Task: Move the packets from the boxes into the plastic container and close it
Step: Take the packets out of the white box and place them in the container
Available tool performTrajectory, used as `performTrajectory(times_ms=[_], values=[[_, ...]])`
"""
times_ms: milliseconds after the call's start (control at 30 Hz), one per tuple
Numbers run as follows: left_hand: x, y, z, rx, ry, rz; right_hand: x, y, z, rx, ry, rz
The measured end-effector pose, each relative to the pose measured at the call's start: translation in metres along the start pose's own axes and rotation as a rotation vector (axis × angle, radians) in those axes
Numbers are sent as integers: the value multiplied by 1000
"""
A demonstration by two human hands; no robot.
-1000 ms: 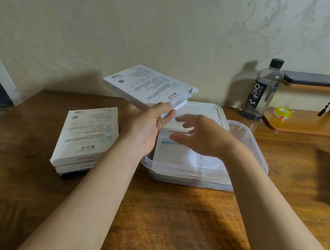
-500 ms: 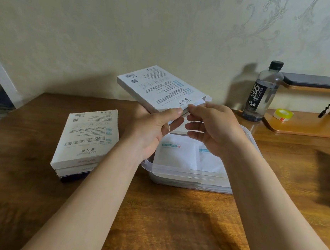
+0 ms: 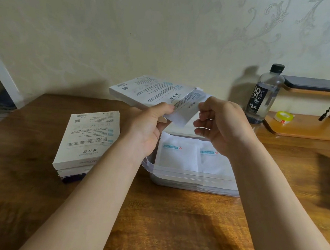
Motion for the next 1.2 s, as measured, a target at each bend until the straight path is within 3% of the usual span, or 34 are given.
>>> performTrajectory(times_ms=[233,333,400,500,600,767,900,1067,1200], values=[[-3,6,3,-55,14,-29,5,12,1,-40,-3,23],[-3,7,2,-56,20,-60,7,19,4,-81,59,-81],[-2,8,3,-65,27,-62,8,26,7,-120,215,-305],[0,9,5,-84,45,-61,10,24,9,-26,588,-714],[2,8,5,-93,51,-86,15,19,5,-36,807,-816],[0,6,4,-88,61,-143,28,33,3,-13,856,-683],[2,8,6,-82,57,-176,40,49,0,35,795,-284],[4,9,7,-95,50,-198,47,68,3,-39,656,81],[7,10,8,-66,44,-248,43,82,11,-119,510,59]])
Point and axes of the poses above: each hand's wrist, its own z-axis towards the middle knuckle, its own y-axis out of the back of the hand, x = y × z, the point moved 4 cm from there along z, towards the middle knuckle, and after that the axes turned 5 degrees about -x, right-handed, at the moved point
